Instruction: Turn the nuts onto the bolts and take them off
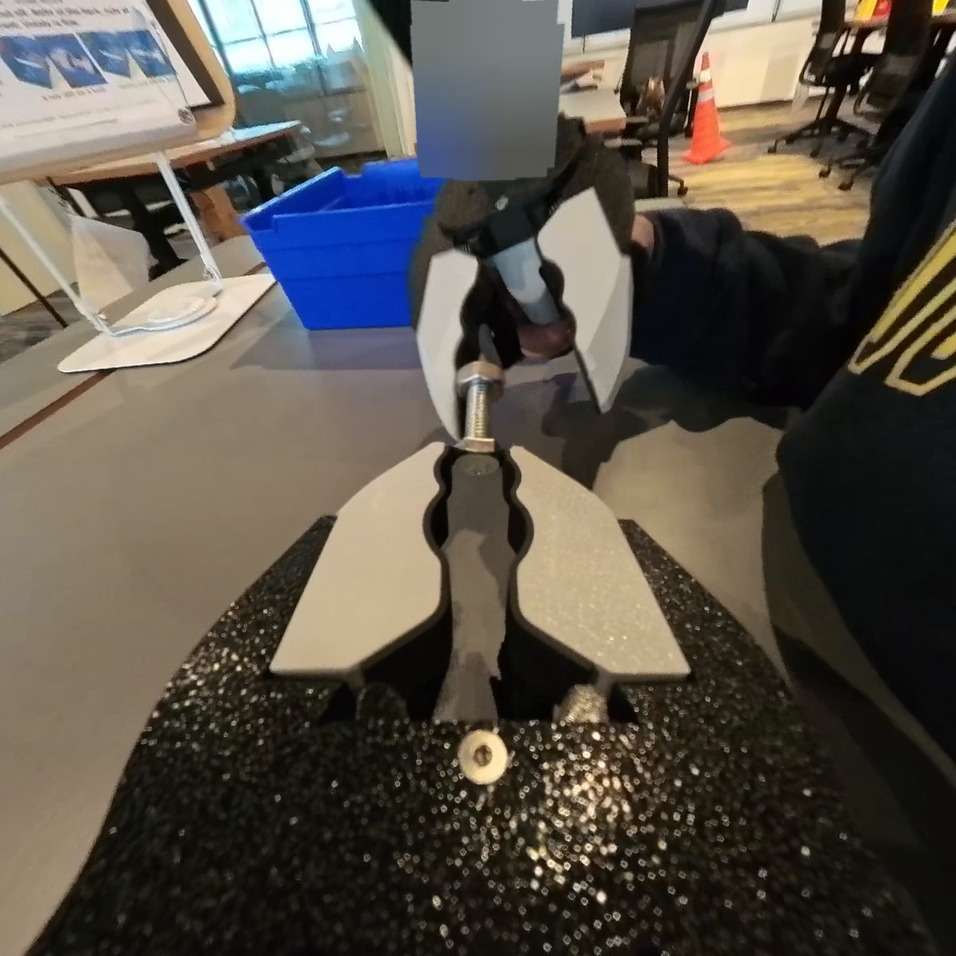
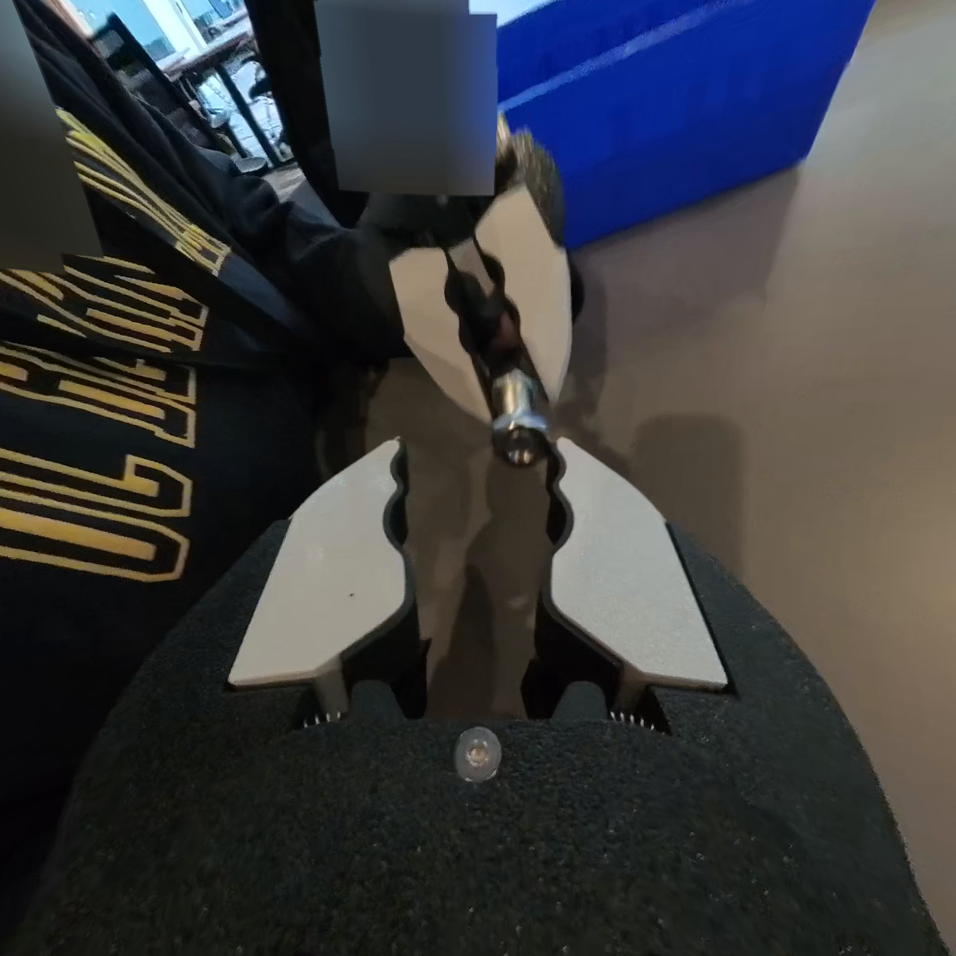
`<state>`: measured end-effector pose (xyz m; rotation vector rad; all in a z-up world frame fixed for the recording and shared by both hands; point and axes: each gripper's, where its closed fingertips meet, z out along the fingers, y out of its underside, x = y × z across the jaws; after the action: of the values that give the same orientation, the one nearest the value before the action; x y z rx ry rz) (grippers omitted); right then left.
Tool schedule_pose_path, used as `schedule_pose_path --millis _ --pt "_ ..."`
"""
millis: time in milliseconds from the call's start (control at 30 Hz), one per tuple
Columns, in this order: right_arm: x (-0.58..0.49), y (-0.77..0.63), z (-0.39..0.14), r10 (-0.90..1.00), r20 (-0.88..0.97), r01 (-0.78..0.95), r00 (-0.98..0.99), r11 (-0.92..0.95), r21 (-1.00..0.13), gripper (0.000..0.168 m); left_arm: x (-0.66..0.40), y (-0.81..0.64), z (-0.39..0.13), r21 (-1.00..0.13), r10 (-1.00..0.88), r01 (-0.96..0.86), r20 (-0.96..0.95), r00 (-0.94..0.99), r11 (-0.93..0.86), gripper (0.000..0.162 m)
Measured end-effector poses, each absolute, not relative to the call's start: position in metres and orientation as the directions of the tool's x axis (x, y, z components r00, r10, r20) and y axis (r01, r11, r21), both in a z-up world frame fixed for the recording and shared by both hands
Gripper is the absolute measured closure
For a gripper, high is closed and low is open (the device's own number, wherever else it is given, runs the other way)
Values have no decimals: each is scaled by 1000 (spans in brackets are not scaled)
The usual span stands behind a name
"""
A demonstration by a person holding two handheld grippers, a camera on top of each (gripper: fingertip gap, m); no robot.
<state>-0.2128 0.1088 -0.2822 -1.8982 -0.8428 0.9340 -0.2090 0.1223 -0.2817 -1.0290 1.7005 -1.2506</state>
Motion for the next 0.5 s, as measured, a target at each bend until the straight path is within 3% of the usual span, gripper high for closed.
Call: schedule_pose_path --millis 133,333,500 --pt "-211 111 -262 841 -152 174 519 -278 -945 115 -208 121 -284 -963 -917 -169 -134 -375 210 144" --pt "-208 108 -288 803 -319 195 504 -465 -863 118 -208 121 -285 -962 -918 -175 -132 -375 209 144" --pt "-215 107 -251 864 -139 149 485 -238 -960 114 -206 121 -289 -952 -916 -195 -150 -372 235 144"
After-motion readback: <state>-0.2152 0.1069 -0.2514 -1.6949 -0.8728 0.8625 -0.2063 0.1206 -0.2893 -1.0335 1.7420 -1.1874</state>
